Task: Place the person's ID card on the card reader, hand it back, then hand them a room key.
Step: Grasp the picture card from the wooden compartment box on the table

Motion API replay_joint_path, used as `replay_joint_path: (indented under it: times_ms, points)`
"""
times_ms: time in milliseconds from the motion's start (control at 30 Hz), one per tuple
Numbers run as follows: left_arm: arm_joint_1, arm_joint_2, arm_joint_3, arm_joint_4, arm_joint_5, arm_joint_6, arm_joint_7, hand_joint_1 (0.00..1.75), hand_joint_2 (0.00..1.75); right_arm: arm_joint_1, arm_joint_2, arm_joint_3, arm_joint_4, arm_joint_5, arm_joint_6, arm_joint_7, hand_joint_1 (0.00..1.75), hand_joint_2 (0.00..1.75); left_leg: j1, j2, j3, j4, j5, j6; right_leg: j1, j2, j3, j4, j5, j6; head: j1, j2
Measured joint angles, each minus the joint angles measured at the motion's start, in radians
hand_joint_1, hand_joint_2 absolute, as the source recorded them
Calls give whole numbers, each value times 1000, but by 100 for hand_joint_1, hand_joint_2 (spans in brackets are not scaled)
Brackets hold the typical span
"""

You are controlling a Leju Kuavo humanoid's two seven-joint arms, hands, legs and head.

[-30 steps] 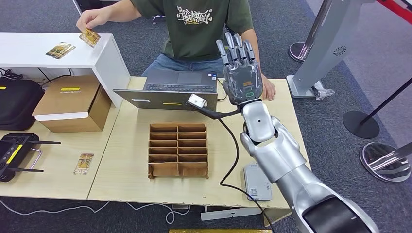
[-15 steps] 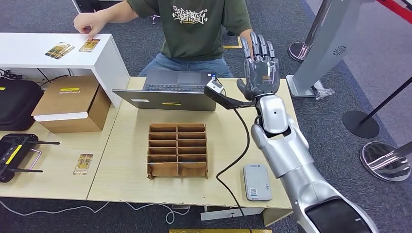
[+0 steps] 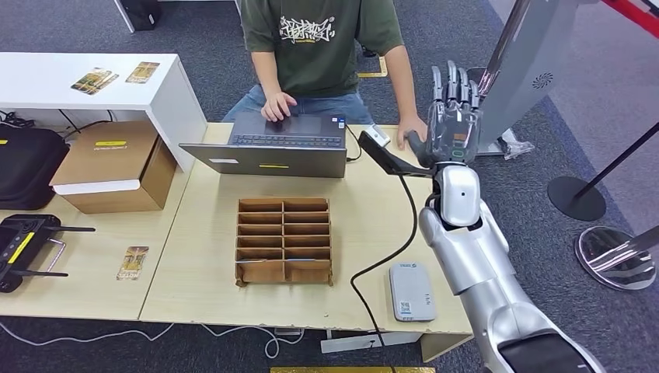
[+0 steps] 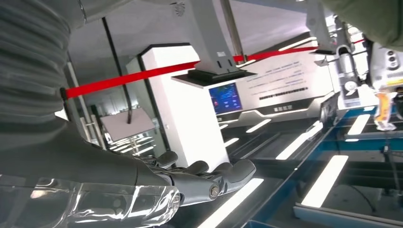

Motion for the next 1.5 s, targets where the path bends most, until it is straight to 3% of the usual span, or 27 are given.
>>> replay_joint_path:
  times_ms: [333, 967, 1200, 1500]
  points:
    - [-6, 17, 18, 0, 22, -51, 16, 0, 0, 193, -28, -47, -210, 32, -30, 6, 0, 175, 0, 0, 0, 0, -1, 0, 0, 0, 0, 0, 0, 0, 0, 0]
    - [-2, 40, 33, -4, 2, -83, 36, 0, 0, 574, -30, -125, -597, 77, -45, 26, 0, 175, 0, 0, -1, 0, -1, 0, 0, 0, -1, 0, -1, 0, 0, 0]
    - [-2, 39, 35, -8, 1, -83, 37, 0, 0, 645, -29, -141, -668, 87, -45, 24, 0, 175, 0, 1, -1, 0, -1, 0, 0, 0, -1, 0, -1, 0, 0, 0]
    - [-2, 38, 43, -12, 3, -82, 37, 0, 0, 665, -27, -142, -685, 89, -47, 22, 0, 175, 0, 1, -1, 0, -1, 0, 0, 0, -1, 0, -1, 0, 0, 0]
